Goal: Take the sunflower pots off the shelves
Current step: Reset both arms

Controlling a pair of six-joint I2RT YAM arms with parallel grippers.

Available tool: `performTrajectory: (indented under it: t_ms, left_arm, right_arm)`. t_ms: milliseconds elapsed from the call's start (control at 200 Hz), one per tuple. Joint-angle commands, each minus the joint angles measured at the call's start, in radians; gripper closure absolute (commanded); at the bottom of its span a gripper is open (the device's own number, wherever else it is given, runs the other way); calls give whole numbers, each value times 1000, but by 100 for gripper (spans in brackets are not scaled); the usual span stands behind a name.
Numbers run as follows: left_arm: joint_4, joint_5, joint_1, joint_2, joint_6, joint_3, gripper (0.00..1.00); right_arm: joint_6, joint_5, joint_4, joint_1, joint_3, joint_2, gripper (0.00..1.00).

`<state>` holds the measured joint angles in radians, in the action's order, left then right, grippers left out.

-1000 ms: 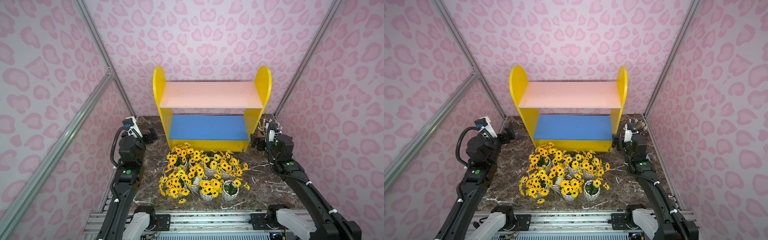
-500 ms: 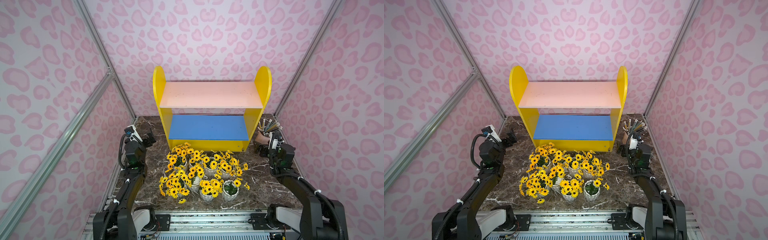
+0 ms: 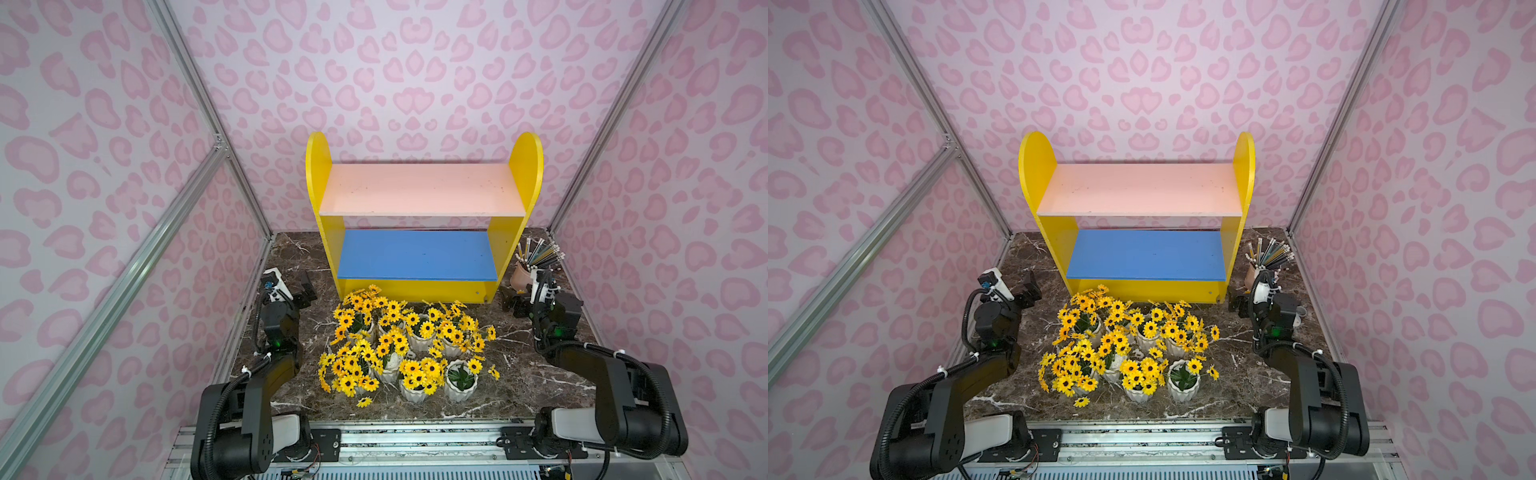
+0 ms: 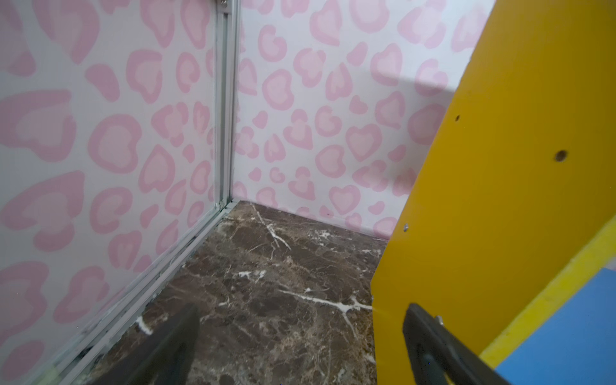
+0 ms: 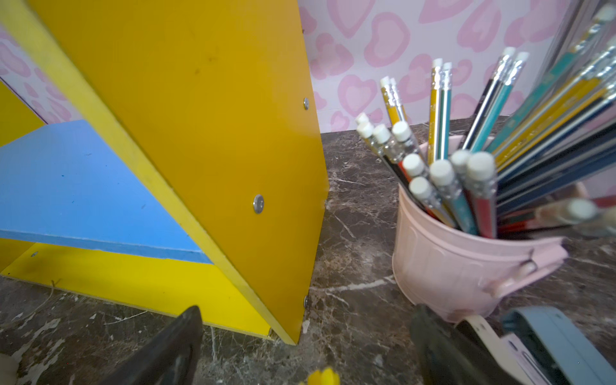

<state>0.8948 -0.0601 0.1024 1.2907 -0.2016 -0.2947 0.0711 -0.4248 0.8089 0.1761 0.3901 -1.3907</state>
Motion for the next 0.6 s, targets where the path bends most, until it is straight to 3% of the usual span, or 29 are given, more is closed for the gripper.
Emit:
performTrajectory:
  t_ms: [0, 195, 385, 595]
  left_arm:
    - [107, -35, -29, -11, 56, 17, 3]
    - [413, -122, -105, 101, 111, 164, 3]
    - [557, -68, -105, 234, 128, 170, 3]
    - [334, -24, -105, 235, 152, 54, 3]
  right_arm:
    - [-13, -38, 125, 2, 9, -54, 1]
    - [-21, -64, 208, 2, -10, -131, 1]
    - [-40, 3, 281, -30, -55, -136, 1]
    - [-73, 172, 288, -104, -76, -121, 1]
